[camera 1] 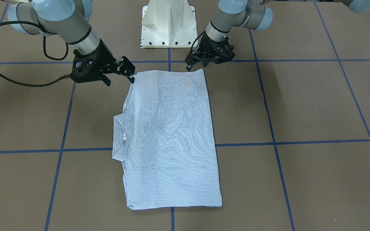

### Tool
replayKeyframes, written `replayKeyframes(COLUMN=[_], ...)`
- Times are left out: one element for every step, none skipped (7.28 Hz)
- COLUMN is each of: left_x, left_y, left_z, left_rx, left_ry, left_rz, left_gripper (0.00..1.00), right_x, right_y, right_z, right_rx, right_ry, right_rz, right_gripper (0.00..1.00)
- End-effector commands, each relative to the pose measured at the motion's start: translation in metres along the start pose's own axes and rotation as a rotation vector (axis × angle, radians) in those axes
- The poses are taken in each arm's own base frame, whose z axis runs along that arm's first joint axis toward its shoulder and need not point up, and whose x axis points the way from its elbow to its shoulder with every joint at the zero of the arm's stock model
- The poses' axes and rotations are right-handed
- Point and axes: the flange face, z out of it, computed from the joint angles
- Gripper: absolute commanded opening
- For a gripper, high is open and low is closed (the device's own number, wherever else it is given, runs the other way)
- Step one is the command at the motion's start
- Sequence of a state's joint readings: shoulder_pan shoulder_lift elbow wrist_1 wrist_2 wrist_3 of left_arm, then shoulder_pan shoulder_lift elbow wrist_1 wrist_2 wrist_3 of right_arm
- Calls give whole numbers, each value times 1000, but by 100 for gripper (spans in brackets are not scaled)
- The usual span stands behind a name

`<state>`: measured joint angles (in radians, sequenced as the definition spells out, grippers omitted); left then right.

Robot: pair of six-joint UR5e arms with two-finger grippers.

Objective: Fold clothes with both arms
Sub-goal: 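Lower both grippers to the shirt's near edge, left at the corner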

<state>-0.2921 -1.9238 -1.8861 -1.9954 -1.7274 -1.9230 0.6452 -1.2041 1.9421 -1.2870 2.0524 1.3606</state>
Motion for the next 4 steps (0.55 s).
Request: replayKeyframes(left_x=[-7, -8, -9, -10], left_y=[-5, -4, -4, -3], left_z=[15, 16, 17, 18], left_rx=[15, 13, 16, 17], left_ry=[-39, -41, -48, -53], left_rz=[-5, -4, -8, -8], left_gripper=[89, 89, 83, 73], right_x=[0, 0, 1, 1], right_y=[0, 0, 0, 0], right_z=[1, 1, 2, 2], right_rx=[-3, -3, -3, -3], right_ry=[1, 1, 4, 2], right_rz=[0, 0, 2, 1], right_gripper=[100, 100, 100, 100])
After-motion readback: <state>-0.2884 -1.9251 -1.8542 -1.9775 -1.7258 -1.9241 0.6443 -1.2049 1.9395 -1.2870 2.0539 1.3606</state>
